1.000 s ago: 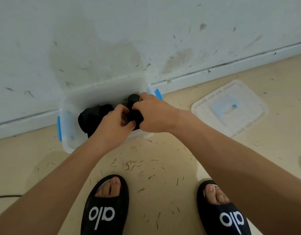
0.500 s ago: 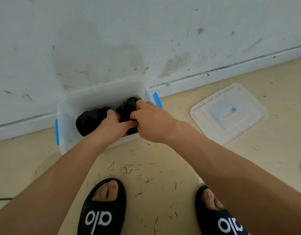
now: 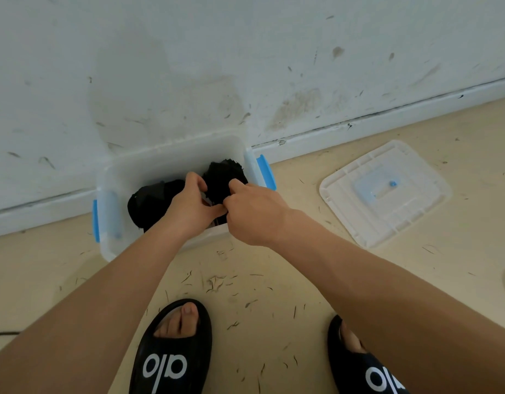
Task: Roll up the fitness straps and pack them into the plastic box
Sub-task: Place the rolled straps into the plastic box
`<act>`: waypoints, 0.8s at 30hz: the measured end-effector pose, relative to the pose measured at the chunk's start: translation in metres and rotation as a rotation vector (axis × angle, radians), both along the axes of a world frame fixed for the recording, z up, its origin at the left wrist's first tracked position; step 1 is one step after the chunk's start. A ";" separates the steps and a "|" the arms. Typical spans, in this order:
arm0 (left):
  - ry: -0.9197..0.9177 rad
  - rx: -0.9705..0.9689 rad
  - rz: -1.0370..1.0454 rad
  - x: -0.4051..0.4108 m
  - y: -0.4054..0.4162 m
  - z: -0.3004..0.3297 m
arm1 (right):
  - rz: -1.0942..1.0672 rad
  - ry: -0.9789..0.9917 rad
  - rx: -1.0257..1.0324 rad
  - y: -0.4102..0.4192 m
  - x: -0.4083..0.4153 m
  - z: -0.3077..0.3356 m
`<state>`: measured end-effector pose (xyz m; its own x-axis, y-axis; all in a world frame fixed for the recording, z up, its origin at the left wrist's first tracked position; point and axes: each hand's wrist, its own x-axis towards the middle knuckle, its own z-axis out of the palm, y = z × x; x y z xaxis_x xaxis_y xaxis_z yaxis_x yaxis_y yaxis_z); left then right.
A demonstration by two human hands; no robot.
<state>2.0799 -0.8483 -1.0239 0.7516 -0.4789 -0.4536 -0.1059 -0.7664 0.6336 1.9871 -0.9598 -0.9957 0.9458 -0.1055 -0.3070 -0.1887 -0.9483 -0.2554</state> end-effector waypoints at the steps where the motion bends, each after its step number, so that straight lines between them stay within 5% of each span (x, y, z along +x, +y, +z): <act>1: -0.011 0.008 0.007 0.000 -0.002 -0.001 | 0.001 0.009 -0.005 0.000 0.001 0.000; 8: -0.207 0.135 -0.060 -0.004 -0.010 0.003 | -0.042 -0.125 0.032 0.000 -0.004 -0.004; 13: -0.561 -0.023 -0.117 -0.029 -0.034 0.041 | -0.431 -0.498 0.156 -0.046 -0.049 -0.008; 16: -0.562 -0.165 -0.232 -0.053 -0.056 0.052 | -0.664 -0.173 0.009 -0.092 -0.084 -0.036; 19: -0.520 -0.159 -0.463 -0.082 -0.077 0.039 | -0.678 0.175 -0.103 -0.111 -0.115 -0.069; 24: -0.333 0.033 -0.705 -0.121 -0.096 0.010 | -0.623 0.205 -0.166 -0.116 -0.147 -0.101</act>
